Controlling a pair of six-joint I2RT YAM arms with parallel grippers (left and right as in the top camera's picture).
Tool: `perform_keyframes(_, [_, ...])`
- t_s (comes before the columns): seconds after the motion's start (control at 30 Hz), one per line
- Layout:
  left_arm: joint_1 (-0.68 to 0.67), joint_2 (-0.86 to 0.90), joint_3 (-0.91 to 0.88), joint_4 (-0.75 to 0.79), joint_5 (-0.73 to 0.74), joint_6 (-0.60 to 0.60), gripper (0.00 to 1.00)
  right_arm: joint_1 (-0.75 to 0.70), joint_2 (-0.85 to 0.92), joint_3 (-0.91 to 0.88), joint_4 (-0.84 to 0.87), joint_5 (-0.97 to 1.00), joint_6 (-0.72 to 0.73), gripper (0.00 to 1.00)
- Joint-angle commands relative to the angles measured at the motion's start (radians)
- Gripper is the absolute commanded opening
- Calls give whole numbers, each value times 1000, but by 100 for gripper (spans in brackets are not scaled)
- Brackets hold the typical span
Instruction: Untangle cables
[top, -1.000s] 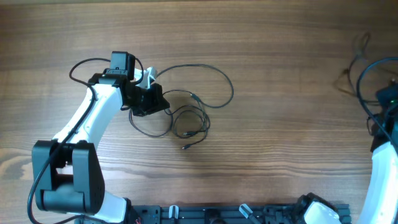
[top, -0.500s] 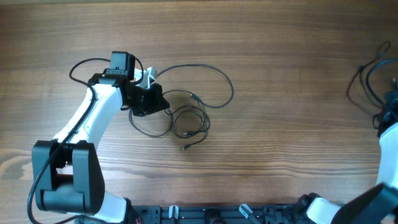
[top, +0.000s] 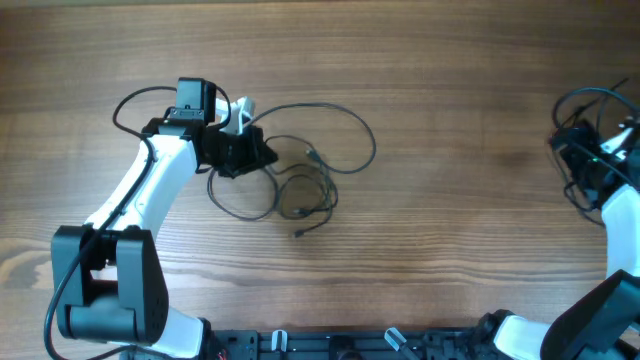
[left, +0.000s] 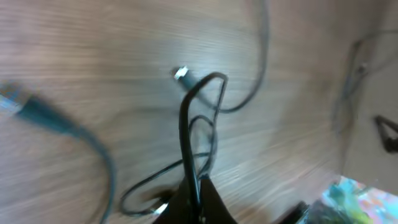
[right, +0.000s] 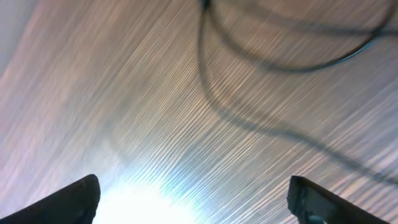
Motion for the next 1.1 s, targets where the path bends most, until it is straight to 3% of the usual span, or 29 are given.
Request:
perform_keyframes(0.0, [-55, -23, -2, 137, 156, -111, 4, 94, 4, 10, -23, -89, -25, 100])
perform_keyframes(0.23, [-294, -23, -2, 381, 172, -160, 6, 283, 6, 10, -4, -226, -17, 100])
perform_keyframes(0.3, [-357, -23, -2, 392, 138, -106, 22, 335, 6, 10, -7, -226, -19, 100])
perform_keyframes(0.37, [-382, -23, -2, 360, 82, -80, 57, 380, 6, 10, -11, -226, -27, 100])
perform_keyframes(0.4, [-383, -23, -2, 335, 41, -77, 61, 407, 7, 10, -11, -226, -28, 100])
perform_keyframes(0.57, [-300, -24, -2, 224, -52, -78, 63, 543, 8, 8, -24, -226, -51, 100])
perform_keyframes(0.8, [-48, -24, -2, 26, -68, -79, 64, 746, 16, 6, -64, -166, -130, 95])
perform_keyframes(1.0, [7, -23, -2, -96, -329, -89, 63, 877, 75, 6, -53, -139, -132, 87])
perform_keyframes(1.07, [6, -22, -2, -117, -415, -144, 64, 922, 126, 6, -43, -138, -128, 86])
